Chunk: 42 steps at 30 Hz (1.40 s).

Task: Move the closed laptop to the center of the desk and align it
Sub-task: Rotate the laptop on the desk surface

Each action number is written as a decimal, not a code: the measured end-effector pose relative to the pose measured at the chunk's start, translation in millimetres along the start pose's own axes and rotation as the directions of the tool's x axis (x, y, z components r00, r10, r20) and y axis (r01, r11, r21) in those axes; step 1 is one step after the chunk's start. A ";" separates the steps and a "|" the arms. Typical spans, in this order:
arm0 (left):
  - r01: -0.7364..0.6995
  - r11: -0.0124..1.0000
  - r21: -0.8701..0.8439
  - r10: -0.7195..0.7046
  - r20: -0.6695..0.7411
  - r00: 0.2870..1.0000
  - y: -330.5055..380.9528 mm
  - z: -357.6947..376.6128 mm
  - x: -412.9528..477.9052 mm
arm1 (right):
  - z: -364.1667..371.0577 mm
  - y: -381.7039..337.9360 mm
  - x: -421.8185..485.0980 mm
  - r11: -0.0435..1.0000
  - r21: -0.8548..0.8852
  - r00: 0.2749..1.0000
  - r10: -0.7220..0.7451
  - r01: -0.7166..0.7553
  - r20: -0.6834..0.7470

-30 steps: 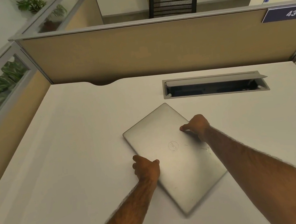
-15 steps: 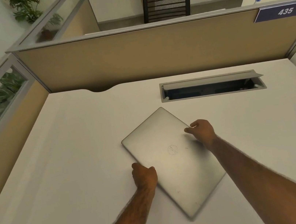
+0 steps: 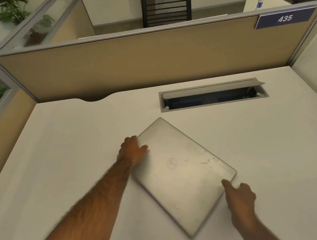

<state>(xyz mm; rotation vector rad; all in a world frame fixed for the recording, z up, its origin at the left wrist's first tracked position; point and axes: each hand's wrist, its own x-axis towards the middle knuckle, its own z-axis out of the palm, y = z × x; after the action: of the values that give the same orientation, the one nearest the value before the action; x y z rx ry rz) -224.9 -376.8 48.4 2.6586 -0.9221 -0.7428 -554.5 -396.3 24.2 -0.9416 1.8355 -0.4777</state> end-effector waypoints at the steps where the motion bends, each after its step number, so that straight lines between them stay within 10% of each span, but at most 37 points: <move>1: -0.004 1.000 0.011 0.004 0.020 1.000 2.1 1.0 4.8 | 4.4 4.3 -6.4 1.000 0.012 0.999 0.019 -0.019 0.029; 42: 0.042 0.973 -0.227 -0.055 -0.051 0.997 2.0 -2.5 41.9 | 27.3 13.8 -10.7 0.986 0.167 0.997 -0.036 0.024 0.072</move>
<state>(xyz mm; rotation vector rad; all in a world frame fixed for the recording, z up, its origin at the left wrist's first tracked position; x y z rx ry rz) -196.4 -404.6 34.9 2.4955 -0.7140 -0.7311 -533.2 -377.1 9.1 -0.8635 1.6881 -0.5962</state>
